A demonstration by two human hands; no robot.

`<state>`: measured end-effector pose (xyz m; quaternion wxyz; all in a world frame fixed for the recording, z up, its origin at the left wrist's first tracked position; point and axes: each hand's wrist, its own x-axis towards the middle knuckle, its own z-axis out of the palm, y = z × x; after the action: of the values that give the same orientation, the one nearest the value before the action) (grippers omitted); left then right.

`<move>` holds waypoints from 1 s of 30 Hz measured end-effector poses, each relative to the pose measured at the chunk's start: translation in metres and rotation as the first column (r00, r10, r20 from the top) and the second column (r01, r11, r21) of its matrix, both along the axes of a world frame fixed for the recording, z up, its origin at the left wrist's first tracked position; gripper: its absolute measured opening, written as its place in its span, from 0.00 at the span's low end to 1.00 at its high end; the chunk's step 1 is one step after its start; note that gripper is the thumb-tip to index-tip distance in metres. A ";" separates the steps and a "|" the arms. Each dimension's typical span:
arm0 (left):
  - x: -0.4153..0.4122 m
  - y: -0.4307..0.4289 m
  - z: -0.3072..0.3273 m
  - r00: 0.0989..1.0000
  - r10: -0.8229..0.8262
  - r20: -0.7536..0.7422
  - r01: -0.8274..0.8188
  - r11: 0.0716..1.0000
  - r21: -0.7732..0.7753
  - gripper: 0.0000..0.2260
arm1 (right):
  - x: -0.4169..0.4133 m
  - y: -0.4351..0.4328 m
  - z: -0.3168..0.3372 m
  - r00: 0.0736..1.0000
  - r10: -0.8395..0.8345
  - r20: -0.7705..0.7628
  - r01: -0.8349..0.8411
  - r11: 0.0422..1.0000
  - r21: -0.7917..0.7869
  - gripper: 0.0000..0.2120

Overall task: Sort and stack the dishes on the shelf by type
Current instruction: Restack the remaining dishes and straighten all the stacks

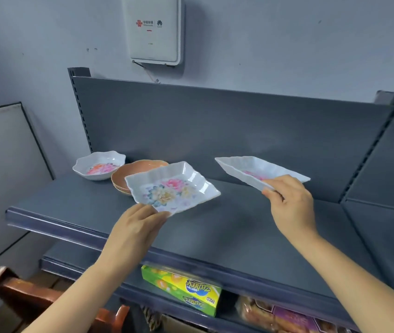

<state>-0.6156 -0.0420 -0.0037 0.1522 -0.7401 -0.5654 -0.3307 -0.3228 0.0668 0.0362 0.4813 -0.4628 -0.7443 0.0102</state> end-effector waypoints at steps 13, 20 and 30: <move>0.085 0.048 -0.041 0.960 -0.255 0.116 0.275 0.937 -0.215 0.11 | 0.098 -0.025 -0.014 0.995 -0.058 0.079 0.059 0.998 -0.020 0.08; 0.078 0.059 -0.046 0.956 -0.265 0.127 0.292 0.905 -0.308 0.07 | 0.086 -0.031 -0.022 0.981 0.163 0.104 -0.153 0.984 -0.091 0.08; 0.052 0.056 -0.034 0.845 0.122 0.521 0.096 0.923 -0.373 0.11 | 0.044 -0.033 -0.047 0.943 0.329 0.055 -0.309 0.922 -0.232 0.09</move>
<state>-0.5640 0.0144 -0.0379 -0.1574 -0.6296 -0.6440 -0.4051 -0.2790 0.0335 -0.0110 0.3840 -0.3857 -0.8255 0.1493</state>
